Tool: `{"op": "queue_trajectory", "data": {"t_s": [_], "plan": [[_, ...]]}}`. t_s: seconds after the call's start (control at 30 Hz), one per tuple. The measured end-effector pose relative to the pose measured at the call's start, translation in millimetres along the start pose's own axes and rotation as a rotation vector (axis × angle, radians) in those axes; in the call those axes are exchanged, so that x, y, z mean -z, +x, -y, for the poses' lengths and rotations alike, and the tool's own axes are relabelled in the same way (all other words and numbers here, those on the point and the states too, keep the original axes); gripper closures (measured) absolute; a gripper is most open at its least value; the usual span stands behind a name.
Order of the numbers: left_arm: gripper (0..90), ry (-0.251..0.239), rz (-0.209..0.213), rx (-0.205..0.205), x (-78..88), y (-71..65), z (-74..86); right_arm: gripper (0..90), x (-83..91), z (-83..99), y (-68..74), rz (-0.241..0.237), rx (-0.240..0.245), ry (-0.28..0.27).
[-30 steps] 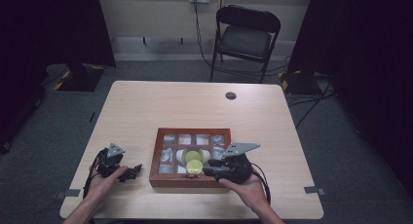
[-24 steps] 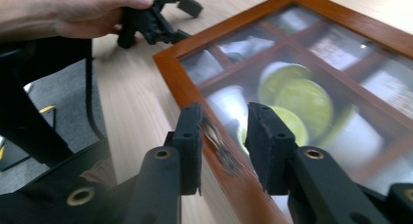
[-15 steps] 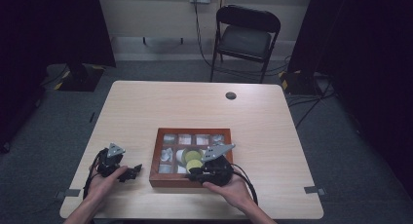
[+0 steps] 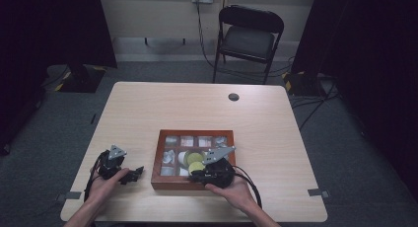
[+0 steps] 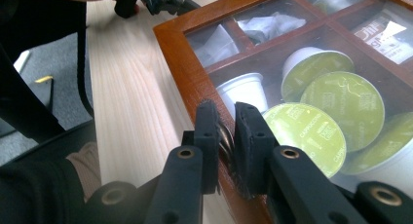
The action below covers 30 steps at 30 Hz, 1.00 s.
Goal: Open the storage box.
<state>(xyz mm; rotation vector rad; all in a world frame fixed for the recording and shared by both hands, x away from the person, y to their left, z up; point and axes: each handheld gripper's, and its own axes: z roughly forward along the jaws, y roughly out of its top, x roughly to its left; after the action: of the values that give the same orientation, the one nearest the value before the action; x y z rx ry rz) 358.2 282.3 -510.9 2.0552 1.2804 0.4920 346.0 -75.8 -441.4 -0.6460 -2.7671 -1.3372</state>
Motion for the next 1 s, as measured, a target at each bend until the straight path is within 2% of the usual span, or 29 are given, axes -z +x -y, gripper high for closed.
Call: {"op": "queue_trajectory", "data": {"t_s": [0.13, 0.5, 0.77, 1.0], "plan": [[0.0, -0.001, 0.0, 0.001, -0.1, -0.1, 0.0, 79.6, -2.3, 0.7, 0.3, -0.001, 0.028, 0.004], [0.0, -0.002, -0.001, 0.001, -0.2, -0.1, 0.0, 80.7, -2.3, 0.1, 0.8, 0.0, 0.063, 0.005], [0.0, -0.005, 0.0, 0.005, -0.4, -0.3, 0.0, 80.8, -0.3, -1.8, -1.5, -0.019, 0.039, -0.002], [0.0, -0.003, 0.001, 0.004, -0.2, -0.2, -0.1, 81.0, 2.7, -3.1, -4.0, -0.04, 0.008, -0.029]]}}
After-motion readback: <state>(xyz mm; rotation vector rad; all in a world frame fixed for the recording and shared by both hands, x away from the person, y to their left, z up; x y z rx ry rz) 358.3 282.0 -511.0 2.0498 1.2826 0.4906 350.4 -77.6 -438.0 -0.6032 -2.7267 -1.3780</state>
